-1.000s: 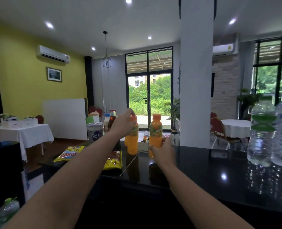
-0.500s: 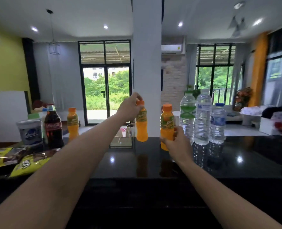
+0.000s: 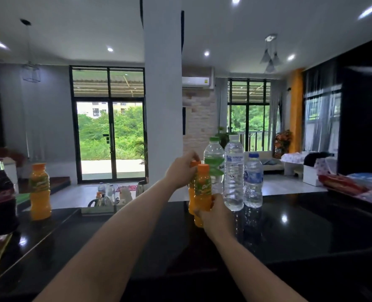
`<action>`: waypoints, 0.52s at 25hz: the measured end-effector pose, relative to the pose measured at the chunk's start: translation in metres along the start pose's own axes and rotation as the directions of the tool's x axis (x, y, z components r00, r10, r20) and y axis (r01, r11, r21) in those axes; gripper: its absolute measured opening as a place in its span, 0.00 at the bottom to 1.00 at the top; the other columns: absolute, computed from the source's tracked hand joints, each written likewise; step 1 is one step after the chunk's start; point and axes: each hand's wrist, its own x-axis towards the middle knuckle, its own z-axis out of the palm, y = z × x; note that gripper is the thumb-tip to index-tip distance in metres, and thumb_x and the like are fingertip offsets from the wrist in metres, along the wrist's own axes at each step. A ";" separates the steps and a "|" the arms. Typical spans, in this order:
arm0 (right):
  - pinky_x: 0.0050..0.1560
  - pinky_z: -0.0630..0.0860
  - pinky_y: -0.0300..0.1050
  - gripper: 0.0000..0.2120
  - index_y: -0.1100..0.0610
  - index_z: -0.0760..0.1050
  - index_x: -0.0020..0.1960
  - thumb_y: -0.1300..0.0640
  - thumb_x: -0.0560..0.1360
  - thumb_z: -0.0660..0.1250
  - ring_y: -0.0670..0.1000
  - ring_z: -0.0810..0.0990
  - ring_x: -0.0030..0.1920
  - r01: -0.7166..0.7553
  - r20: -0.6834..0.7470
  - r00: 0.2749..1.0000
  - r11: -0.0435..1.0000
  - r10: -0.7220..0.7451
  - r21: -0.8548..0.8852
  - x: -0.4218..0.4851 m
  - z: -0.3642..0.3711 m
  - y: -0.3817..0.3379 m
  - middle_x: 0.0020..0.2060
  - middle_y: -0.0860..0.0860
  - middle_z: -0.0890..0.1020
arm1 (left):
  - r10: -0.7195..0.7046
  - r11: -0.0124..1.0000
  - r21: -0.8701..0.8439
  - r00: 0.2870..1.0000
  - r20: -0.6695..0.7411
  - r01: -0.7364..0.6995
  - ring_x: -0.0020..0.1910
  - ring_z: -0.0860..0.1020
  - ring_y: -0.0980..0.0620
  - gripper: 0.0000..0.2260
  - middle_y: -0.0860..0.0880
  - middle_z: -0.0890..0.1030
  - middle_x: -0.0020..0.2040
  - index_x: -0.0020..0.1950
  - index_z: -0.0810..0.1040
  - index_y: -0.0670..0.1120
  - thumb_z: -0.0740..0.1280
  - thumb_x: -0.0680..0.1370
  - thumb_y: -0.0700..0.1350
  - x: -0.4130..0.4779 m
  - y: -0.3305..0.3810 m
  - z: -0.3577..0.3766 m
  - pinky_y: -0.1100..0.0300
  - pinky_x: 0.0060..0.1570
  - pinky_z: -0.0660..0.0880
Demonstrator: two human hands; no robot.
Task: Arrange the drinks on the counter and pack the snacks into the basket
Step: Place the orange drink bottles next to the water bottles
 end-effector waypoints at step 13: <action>0.37 0.68 0.43 0.16 0.52 0.68 0.51 0.53 0.71 0.74 0.48 0.74 0.37 0.078 -0.009 0.997 0.987 -0.080 -0.141 0.026 0.019 0.002 0.41 0.47 0.77 | -0.088 0.954 -0.283 0.994 0.060 0.102 0.47 0.80 0.49 0.03 0.45 0.81 0.50 0.51 0.77 0.48 0.65 0.78 0.44 0.018 -0.018 -0.006 0.61 0.39 0.78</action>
